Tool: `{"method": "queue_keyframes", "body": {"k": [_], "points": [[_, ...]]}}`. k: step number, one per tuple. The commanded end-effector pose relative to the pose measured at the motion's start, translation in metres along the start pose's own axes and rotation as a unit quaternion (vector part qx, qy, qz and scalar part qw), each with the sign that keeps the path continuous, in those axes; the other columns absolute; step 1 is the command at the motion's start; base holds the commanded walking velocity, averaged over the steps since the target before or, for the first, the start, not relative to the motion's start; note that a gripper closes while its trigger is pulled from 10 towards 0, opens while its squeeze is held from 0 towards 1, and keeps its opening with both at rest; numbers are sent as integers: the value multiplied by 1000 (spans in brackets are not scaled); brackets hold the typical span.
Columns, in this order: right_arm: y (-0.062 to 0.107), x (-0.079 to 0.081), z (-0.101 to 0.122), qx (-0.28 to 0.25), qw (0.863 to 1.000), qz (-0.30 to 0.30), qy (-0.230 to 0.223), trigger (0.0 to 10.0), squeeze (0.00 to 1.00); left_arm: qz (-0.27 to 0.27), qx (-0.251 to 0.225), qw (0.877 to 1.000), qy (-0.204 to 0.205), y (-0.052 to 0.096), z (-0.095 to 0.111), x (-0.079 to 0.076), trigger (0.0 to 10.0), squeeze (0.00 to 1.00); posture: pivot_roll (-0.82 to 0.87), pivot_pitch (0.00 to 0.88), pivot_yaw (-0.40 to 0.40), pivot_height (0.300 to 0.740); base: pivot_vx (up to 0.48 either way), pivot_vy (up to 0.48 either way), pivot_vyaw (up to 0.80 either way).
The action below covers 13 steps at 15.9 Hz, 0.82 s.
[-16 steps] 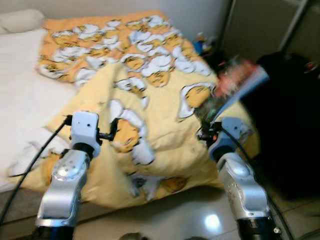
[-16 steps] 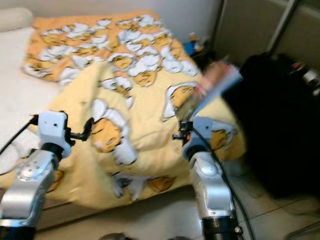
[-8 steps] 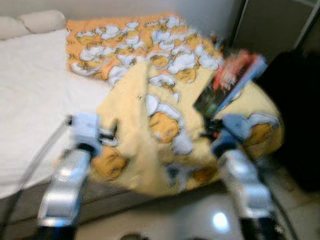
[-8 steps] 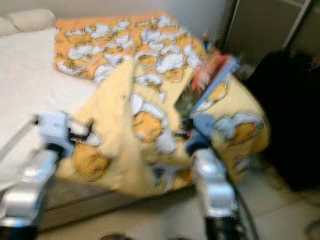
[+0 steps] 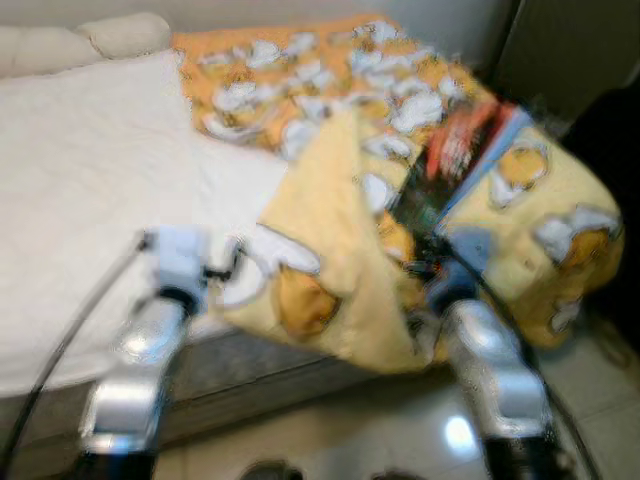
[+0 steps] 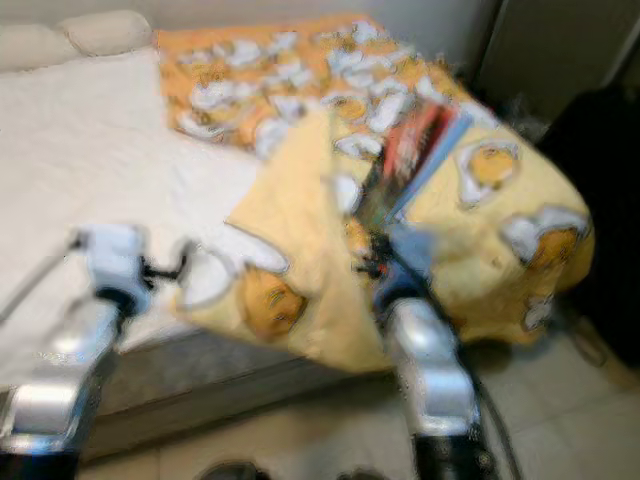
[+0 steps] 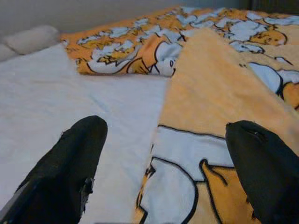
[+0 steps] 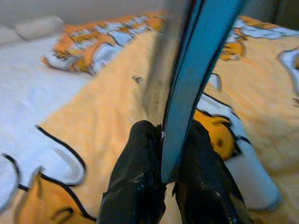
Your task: Clean up the room
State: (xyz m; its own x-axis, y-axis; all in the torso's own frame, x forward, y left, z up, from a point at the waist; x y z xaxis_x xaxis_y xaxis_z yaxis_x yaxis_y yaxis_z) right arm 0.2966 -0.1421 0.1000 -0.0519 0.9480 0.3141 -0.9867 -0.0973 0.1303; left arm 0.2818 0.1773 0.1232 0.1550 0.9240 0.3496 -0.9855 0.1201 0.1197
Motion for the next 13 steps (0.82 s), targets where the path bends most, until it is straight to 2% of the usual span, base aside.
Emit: {"method": "queue_keyframes", "body": {"k": [1, 13], "points": [[-4, 14, 17, -39, 999, 26, 3, 10000, 0, 10, -3, 1000, -9, 0, 2, 7, 10000, 0, 22, 0, 15, 740, 0, 480, 0], [-7, 15, 18, -37, 999, 30, 11, 10000, 0, 12, -2, 1000, -8, -3, 2, 7, 10000, 0, 22, 0, 14, 740, 0, 480, 0]]}}
Point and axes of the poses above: a point about 5 cm out from each wrist's last joint towards the gripper, its own y axis pointing back from the gripper into the wrist, its own z axis along the axis of the wrist's last joint, x = y × z, the point moved 1 cm from there along -y, pointing out of the wrist towards the gripper, and after that the axes turned 11 degrees about -y, right-handed, at the moved point
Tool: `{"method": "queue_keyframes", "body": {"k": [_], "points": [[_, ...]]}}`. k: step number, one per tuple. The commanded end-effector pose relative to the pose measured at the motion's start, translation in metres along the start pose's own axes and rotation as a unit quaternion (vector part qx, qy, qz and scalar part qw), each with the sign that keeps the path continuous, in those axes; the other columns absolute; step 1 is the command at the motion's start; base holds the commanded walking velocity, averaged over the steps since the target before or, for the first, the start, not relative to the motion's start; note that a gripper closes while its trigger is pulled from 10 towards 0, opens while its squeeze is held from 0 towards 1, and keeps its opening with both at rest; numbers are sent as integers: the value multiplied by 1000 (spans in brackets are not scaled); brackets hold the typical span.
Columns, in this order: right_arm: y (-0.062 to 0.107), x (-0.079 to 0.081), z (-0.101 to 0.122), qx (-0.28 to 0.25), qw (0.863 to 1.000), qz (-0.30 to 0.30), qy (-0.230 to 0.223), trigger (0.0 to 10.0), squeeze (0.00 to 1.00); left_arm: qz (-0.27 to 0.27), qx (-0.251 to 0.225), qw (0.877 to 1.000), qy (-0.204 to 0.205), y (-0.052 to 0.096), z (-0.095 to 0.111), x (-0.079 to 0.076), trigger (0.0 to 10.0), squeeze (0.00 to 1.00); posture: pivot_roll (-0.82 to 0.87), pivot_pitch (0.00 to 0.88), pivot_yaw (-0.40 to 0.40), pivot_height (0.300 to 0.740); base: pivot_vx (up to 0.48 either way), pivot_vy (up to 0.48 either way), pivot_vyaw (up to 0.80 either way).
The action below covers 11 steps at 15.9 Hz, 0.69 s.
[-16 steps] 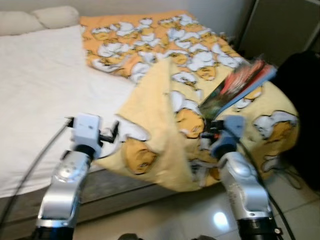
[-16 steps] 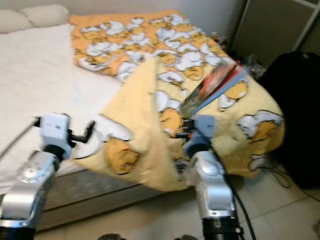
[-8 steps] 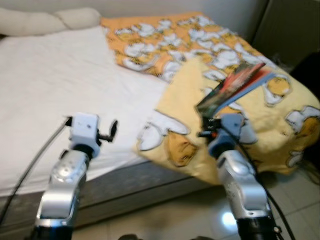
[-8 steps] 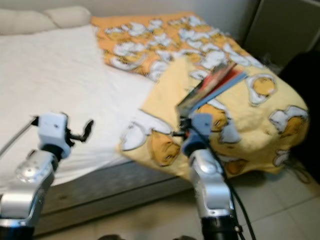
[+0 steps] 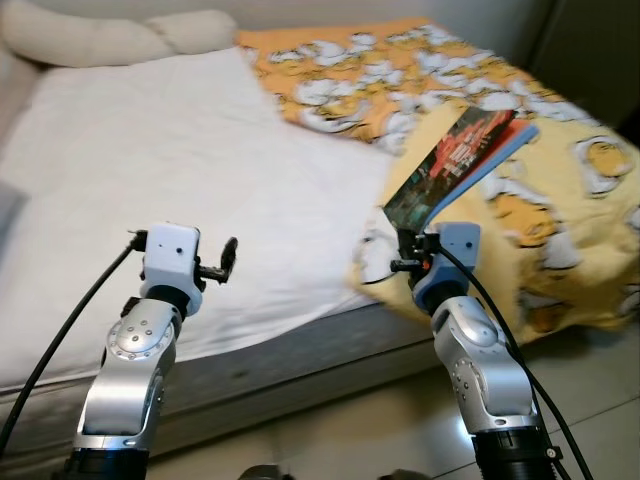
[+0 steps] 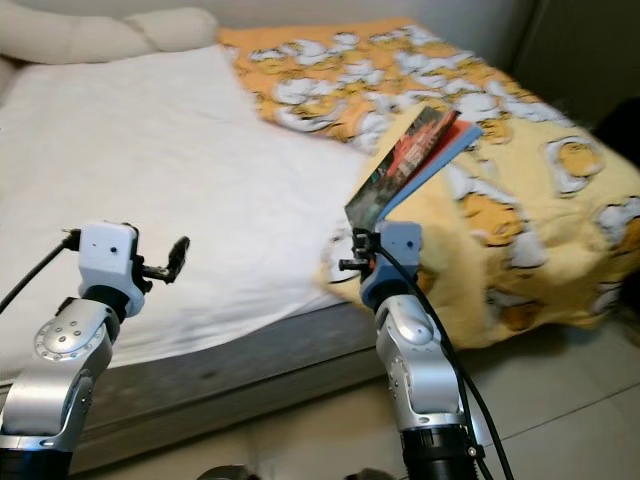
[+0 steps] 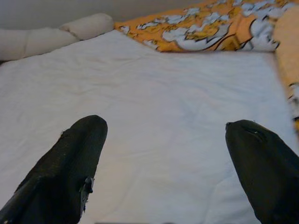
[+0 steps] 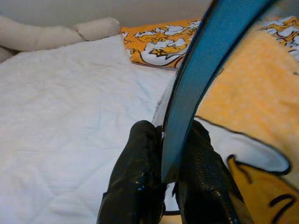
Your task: Clean up the room
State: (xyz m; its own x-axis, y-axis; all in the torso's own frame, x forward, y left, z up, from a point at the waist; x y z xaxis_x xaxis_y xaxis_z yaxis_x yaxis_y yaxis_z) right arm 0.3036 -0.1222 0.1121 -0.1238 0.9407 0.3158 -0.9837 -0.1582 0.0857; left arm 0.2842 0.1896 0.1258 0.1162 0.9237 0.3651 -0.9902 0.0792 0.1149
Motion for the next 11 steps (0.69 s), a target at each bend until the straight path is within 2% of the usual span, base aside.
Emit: {"method": "queue_keyframes", "body": {"k": [1, 6, 8, 11], "points": [[0, -7, 11, -24, 1000, -6, 8, 10000, 0, -8, -7, 1000, -2, -2, 4, -6, 10000, 0, 23, 0, 14, 740, 0, 480, 0], [1, -7, 6, -13, 1000, -4, 1, 10000, 0, -7, -8, 1000, -3, -2, 4, -5, 10000, 0, 24, 0, 14, 740, 0, 478, 0], [1, -7, 4, -6, 1000, -6, 6, 10000, 0, -3, -6, 1000, 2, -2, 4, -5, 10000, 0, 24, 0, 15, 740, 0, 0, 0], [-1, -10, 0, 8, 999, -28, 40, 10000, 0, 14, 2, 1000, 11, -4, 2, -3, 10000, 0, 23, 0, 14, 740, 0, 0, 0]]}}
Point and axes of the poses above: a point about 5 cm out from each wrist's last joint towards the gripper, its own y axis pointing back from the gripper into the wrist, its own z axis along the axis of the wrist's last joint, x = y × z, the point moved 1 cm from there along -y, pointing out of the wrist towards the gripper, and after that the axes turned 11 degrees about -y, right-handed, at the moved point
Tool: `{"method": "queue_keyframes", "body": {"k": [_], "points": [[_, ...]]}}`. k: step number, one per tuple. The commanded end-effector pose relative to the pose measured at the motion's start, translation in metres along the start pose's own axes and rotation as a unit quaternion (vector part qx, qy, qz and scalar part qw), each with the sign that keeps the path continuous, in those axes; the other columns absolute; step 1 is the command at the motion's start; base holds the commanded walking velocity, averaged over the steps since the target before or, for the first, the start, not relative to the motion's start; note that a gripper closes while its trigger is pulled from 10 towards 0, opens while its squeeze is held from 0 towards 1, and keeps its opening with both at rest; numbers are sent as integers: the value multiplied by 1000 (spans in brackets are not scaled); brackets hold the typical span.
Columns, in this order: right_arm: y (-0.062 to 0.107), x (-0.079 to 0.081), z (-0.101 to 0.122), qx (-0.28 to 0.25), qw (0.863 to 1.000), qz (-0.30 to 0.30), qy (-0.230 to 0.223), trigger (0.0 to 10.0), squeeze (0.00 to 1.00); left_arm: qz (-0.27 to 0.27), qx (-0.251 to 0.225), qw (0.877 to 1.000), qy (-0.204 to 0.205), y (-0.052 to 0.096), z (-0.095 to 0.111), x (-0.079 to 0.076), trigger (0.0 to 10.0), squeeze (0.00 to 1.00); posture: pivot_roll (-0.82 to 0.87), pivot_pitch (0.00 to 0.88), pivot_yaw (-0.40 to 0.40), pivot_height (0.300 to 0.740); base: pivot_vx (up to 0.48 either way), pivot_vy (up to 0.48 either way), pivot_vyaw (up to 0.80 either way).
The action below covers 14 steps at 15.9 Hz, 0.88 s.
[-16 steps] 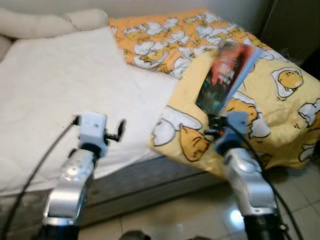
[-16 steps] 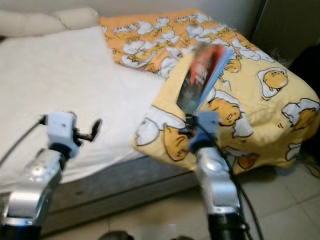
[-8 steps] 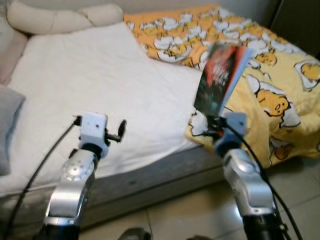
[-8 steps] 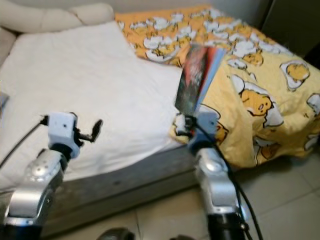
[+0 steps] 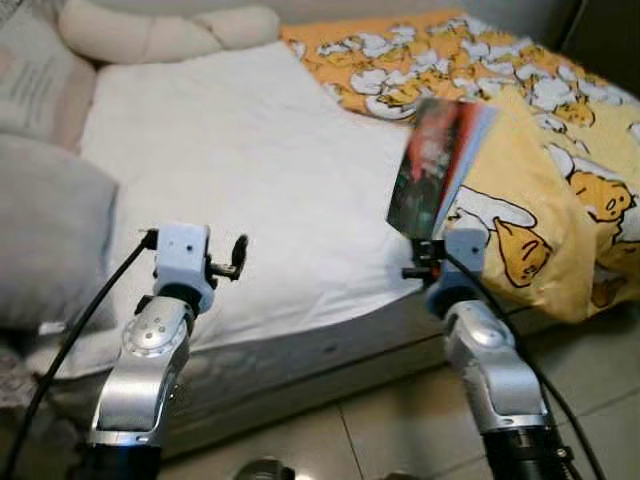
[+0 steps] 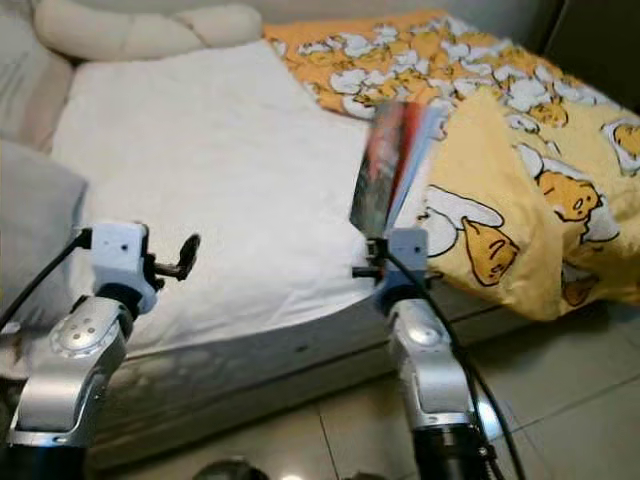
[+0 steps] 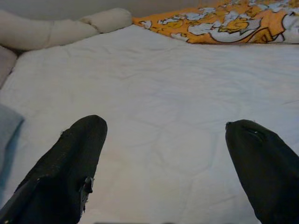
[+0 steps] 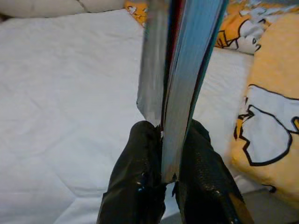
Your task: Clean up the room
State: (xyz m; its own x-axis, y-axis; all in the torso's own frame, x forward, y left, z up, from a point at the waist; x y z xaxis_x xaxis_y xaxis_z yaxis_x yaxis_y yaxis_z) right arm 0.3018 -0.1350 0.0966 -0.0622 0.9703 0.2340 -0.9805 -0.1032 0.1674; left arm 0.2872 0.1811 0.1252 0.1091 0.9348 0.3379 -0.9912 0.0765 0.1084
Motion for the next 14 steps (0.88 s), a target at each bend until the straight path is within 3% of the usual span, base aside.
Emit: {"method": "queue_keyframes", "body": {"k": [1, 3, 7, 9, 14], "points": [[-3, 7, 13, -29, 999, 10, 9, 10000, 0, 9, 0, 1000, -10, 0, 1, 5, 10000, 0, 22, 0, 15, 740, 0, 0, 0], [-2, 15, 13, -22, 998, 55, 22, 10000, 0, 12, -6, 1000, -15, -1, 2, 5, 10000, 0, 22, 0, 16, 740, 0, 0, 228], [-2, 19, 11, -16, 998, 63, 15, 10000, 0, 20, -6, 1000, -14, -1, 3, 9, 10000, 0, 24, 0, 17, 740, 211, 0, 795], [-2, 18, 11, -14, 998, 62, -1, 10000, 0, 25, -6, 1000, -14, -2, 2, 11, 10000, 0, 24, 0, 18, 740, 326, 0, 0], [-1, 21, 9, -5, 997, 79, 7, 10000, 0, 26, -6, 1000, -13, -2, 2, 12, 10000, 0, 26, 0, 18, 740, 335, 0, 0]]}}
Point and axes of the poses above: a point about 5 cm out from each wrist's last joint towards the gripper, its own y axis pointing back from the gripper into the wrist, its own z axis along the axis of the wrist's last joint, x = y × z, the point moved 1 cm from there along -y, pointing out of the wrist towards the gripper, and after that the axes turned 11 degrees about -y, right-handed, at the moved point
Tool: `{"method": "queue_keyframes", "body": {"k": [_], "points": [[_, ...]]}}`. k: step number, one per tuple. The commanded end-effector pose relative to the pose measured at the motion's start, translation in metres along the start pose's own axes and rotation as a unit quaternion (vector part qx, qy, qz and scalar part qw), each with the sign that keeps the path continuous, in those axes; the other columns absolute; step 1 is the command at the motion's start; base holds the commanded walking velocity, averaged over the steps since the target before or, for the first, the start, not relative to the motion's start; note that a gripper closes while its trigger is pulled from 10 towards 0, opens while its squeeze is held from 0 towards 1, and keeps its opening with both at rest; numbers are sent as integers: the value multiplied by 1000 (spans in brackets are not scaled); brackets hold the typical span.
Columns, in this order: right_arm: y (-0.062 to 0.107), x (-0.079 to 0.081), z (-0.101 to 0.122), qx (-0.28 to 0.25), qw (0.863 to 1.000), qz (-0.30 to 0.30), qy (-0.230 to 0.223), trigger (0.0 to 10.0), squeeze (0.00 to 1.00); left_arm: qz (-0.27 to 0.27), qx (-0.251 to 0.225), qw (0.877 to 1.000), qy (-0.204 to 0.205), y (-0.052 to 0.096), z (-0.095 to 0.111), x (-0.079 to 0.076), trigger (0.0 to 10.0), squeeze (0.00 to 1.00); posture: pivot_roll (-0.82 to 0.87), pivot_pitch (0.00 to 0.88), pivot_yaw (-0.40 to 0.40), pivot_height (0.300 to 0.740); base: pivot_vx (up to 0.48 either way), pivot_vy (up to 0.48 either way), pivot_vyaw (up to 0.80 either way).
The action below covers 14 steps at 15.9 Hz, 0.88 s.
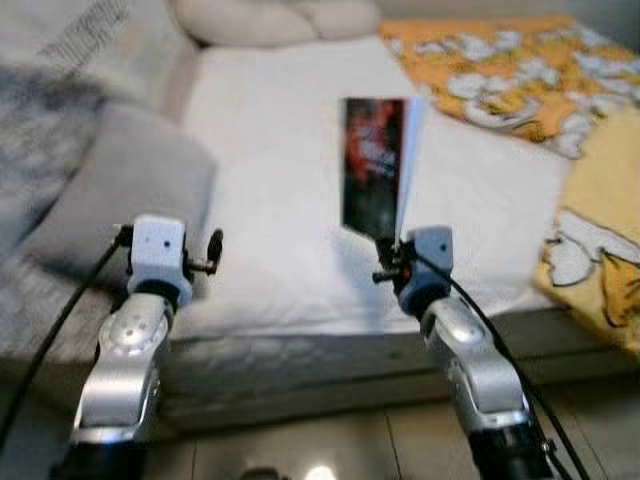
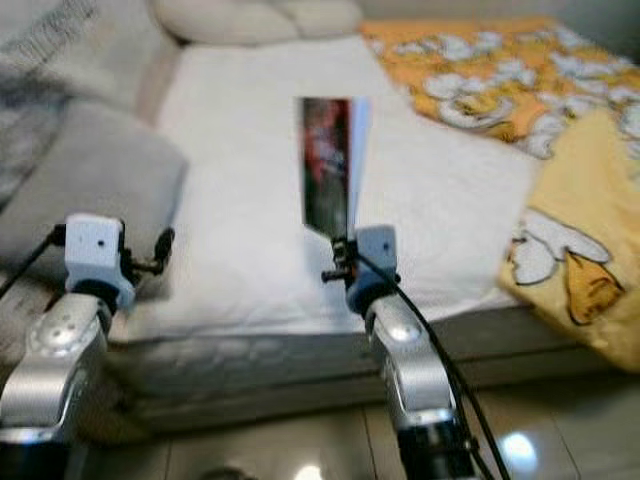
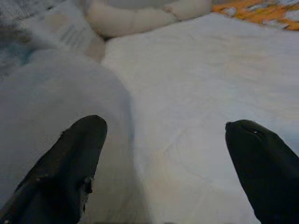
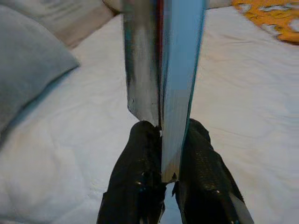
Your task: Clean up the room
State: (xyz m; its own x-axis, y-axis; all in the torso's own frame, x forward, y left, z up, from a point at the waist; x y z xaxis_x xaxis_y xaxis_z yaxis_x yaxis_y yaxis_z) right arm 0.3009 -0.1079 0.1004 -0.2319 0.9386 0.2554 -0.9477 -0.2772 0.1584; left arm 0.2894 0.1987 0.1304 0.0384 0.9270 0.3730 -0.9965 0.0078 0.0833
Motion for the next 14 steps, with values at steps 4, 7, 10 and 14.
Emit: {"method": "queue_keyframes", "body": {"k": [4, 7, 10, 14], "points": [[1, -4, 11, -16, 1000, 7, 14, 10000, 0, -9, -5, 1000, 0, -2, 3, -5, 10000, 0, 28, 0, 19, 740, 343, 0, 0], [0, 1, 10, -16, 1000, 19, 15, 10000, 0, -8, -5, 1000, -2, -3, 3, -3, 10000, 0, 31, 0, 21, 740, 350, 0, 777], [2, 0, 9, -11, 1000, 24, -1, 10000, 0, -9, -4, 1000, -3, -2, 3, -4, 10000, 0, 31, 0, 20, 740, 350, 0, 0], [2, 1, 8, -10, 1000, 28, -2, 10000, 0, -11, -4, 1000, -5, -2, 2, -3, 10000, 0, 34, 0, 20, 740, 350, 0, 0]]}}
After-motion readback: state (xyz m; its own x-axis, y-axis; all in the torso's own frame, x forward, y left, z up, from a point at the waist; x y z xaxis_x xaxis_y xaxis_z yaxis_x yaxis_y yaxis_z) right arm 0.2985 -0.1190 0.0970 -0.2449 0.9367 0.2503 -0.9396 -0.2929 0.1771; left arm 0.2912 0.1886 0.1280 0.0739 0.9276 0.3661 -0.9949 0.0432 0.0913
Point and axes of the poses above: a point about 5 cm out from each wrist's last joint towards the gripper, its own y axis pointing back from the gripper into the wrist, its own z axis along the axis of the wrist's last joint, x = y × z, the point moved 1 cm from there along -y, pointing out of the wrist towards the gripper, and after that the axes turned 11 degrees about -y, right-handed, at the moved point
